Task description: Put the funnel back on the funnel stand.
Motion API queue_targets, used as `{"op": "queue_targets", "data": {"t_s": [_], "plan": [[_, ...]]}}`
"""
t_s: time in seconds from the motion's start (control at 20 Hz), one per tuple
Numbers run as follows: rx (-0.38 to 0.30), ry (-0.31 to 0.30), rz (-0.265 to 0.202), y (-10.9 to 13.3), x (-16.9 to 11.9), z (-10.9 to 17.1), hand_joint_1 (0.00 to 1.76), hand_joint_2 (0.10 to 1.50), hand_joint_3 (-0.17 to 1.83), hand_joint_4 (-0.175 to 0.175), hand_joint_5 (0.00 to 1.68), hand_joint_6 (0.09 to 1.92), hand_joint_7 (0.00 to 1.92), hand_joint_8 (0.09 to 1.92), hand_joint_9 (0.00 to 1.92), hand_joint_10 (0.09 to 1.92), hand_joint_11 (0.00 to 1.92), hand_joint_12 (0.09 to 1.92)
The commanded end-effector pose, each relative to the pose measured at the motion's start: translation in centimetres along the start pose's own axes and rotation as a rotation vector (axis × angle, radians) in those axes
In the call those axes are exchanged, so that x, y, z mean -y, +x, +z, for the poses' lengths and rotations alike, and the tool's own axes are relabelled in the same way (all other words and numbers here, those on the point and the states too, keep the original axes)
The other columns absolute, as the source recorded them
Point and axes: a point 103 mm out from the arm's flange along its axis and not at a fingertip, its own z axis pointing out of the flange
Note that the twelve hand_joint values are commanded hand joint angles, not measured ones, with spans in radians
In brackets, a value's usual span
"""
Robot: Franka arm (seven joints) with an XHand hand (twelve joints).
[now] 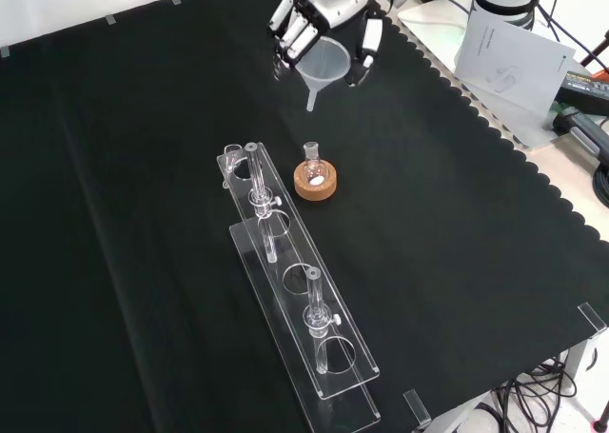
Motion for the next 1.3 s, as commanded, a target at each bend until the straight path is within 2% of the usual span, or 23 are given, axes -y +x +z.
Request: {"op": "queue_targets", "data": {"t_s": [0.05,0.35,0.65,0.9,1.3], "plan": [[-0.040,-0.019,0.001,-0.5,-0.5,-2.2,0.70,0.79,0.45,-0.043,0.62,0.22,0.71,0.68,1.12,0.47,0.65,1.23],[-0.070,-0.048,-0.002,-0.8,-1.9,-4.0,0.70,0.78,0.45,-0.043,0.61,0.23,0.71,0.69,1.12,0.47,0.65,1.23],[-0.102,-0.081,-0.027,-0.6,-3.7,-5.6,0.71,0.78,0.46,-0.044,0.60,0.24,0.70,0.69,1.12,0.47,0.65,1.23],[-0.138,-0.086,-0.077,0.0,-5.9,-6.1,0.71,0.77,0.46,-0.045,0.59,0.24,0.70,0.69,1.12,0.47,0.65,1.23],[-0.152,-0.066,-0.096,1.1,-9.7,-5.8,0.71,0.77,0.46,-0.048,0.57,0.24,0.69,0.69,1.11,0.47,0.64,1.23]]}}
